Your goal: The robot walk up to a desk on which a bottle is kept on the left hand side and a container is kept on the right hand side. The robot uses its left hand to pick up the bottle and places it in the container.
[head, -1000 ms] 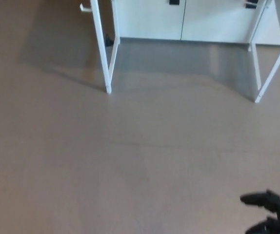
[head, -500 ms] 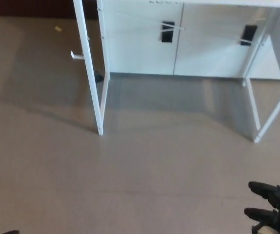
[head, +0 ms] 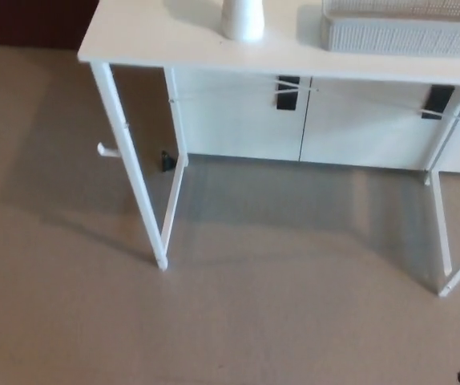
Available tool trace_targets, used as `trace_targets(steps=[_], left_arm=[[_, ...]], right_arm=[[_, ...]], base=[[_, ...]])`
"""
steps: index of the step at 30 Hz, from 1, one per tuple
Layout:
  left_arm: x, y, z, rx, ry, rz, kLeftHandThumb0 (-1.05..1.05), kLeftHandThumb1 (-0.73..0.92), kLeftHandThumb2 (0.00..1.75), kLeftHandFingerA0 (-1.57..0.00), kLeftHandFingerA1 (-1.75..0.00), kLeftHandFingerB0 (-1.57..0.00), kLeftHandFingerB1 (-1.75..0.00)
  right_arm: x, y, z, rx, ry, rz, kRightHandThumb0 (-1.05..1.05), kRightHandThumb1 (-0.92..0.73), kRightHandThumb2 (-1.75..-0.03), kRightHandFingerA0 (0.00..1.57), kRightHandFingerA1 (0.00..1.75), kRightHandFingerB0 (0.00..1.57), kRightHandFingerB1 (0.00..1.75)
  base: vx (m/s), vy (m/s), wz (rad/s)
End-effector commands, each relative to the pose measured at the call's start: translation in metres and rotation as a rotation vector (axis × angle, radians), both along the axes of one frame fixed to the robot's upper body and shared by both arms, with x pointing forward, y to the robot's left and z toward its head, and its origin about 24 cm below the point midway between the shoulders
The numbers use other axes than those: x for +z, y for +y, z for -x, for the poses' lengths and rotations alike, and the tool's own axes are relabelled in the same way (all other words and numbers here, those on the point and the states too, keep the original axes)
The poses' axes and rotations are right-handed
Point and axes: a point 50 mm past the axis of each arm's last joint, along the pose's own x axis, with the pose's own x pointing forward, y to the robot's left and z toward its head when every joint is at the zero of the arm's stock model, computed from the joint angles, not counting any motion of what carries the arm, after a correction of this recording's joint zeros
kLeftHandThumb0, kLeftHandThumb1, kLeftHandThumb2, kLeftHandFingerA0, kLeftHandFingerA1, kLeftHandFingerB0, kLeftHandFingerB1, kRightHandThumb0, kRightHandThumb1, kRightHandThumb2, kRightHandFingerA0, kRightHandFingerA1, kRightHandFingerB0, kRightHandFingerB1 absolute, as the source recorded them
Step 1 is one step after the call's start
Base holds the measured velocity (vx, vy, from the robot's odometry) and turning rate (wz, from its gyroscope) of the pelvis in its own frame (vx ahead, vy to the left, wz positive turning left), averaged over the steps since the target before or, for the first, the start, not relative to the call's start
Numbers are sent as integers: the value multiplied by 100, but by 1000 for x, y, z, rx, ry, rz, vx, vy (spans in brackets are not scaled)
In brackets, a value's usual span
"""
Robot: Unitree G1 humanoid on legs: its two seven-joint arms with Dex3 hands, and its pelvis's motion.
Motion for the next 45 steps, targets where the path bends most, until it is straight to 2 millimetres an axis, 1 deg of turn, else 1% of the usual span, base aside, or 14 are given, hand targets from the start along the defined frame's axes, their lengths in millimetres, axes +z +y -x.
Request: trace_targets(steps=[1,3,4,6,14,21,26,35,36,37,38,41,42,45], left_arm=[[14,19,-3,28,-28,30,-19,65,59,-50,-42,-41,-38],[15,20,-3,34,-28,40,-19,65,59,-50,-42,-41,-38],[17,23,-3,36,-33,38,-22,63,58,-52,-43,-42,-38],[21,28,-4,36,-43,28,-27,59,66,-50,-46,-41,-43],[22,29,-16,65,-72,49,-19,64,59,-54,-43,-44,-38],[19,29,-9,84,-60,55,-15,65,59,-53,-44,-42,-39],[18,31,-4,119,-67,56,-18,61,61,-51,-44,-42,-41],[19,28,-6,58,-65,7,-25,56,64,-52,-45,-40,-42],[19,27,-6,53,-64,4,-20,60,58,-57,-42,-43,-38],[19,27,-6,50,-63,1,-20,60,58,-57,-42,-43,-38],[18,27,-8,54,-62,18,-24,58,63,-51,-44,-41,-41],[17,28,-12,63,-62,44,-17,62,58,-51,-42,-39,-37],[17,28,-13,66,-65,44,-22,58,62,-50,-44,-39,-40],[19,28,-17,71,-79,48,-21,61,63,-48,-43,-40,-40]], right_arm=[[-11,5,17,-14,92,-75,23,-55,-175,23,86,0,65],[-12,6,18,-10,101,-73,23,-55,-175,23,86,0,65],[-16,6,18,-11,115,-74,20,-92,-160,29,79,8,68],[-21,5,16,-16,135,-74,19,-92,-159,28,78,8,68],[-20,2,1,-42,132,-52,21,-92,-158,33,81,13,70],[-27,0,2,-39,151,-51,21,-92,-158,27,78,12,69],[-18,8,-4,-28,135,-56,21,-92,-160,29,81,10,70],[-17,-3,2,-53,121,-47,18,-92,-159,30,81,13,70],[-18,-5,3,-50,122,-45,26,-57,-173,20,83,2,67],[-18,-6,3,-48,122,-43,26,-57,-173,20,83,2,67],[-16,-6,2,-50,121,-44,19,-91,-158,28,78,12,69],[-13,-5,0,-51,123,-50,17,-92,-158,28,78,12,69],[-14,-6,-1,-50,121,-46,27,-58,-171,24,86,3,69],[-15,-6,-5,-44,112,-42,27,-57,-171,22,84,3,68]], base=[[311,-48,-2],[355,16,-7],[406,98,-61],[393,97,-18],[284,-4,11],[254,-175,12],[170,-87,-6],[131,97,0],[206,284,17],[208,284,7],[140,110,1],[151,71,6],[196,-22,9],[192,-77,13]])
